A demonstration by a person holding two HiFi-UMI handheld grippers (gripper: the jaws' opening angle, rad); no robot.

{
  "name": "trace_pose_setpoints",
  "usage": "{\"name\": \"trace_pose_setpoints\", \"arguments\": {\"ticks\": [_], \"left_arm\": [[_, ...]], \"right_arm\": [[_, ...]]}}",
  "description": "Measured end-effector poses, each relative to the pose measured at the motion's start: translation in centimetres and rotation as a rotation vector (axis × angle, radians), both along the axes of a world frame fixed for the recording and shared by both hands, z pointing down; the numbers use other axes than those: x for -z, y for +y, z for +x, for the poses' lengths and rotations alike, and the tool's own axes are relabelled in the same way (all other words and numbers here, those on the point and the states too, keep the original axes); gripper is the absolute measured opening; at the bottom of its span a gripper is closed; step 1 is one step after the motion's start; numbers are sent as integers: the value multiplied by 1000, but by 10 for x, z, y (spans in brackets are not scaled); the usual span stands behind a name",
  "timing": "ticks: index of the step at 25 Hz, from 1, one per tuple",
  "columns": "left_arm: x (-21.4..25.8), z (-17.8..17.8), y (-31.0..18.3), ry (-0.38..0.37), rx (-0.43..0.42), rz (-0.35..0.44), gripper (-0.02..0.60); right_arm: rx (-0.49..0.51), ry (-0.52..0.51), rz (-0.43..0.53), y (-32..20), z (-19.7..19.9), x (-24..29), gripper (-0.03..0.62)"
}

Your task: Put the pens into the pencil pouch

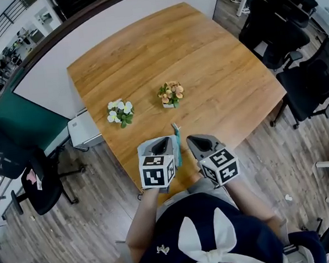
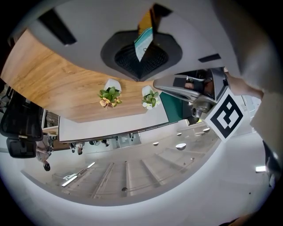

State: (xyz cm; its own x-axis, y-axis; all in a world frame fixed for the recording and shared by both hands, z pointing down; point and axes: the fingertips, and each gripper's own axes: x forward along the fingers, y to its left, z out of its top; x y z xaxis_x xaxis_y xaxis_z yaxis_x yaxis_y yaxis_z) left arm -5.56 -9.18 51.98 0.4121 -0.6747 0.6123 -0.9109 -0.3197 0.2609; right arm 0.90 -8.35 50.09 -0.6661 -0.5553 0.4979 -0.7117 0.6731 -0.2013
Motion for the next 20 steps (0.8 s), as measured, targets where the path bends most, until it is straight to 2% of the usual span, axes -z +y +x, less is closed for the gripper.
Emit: {"name": "trace_pose_setpoints", "arguments": {"ticks": [6,20], "left_arm": [[13,6,11,81,14,0,23],[28,10,32,68,10,40,23]], "right_arm": [[28,26,45,10,-3,11,2],[12,30,59,24,9,19,2]]}}
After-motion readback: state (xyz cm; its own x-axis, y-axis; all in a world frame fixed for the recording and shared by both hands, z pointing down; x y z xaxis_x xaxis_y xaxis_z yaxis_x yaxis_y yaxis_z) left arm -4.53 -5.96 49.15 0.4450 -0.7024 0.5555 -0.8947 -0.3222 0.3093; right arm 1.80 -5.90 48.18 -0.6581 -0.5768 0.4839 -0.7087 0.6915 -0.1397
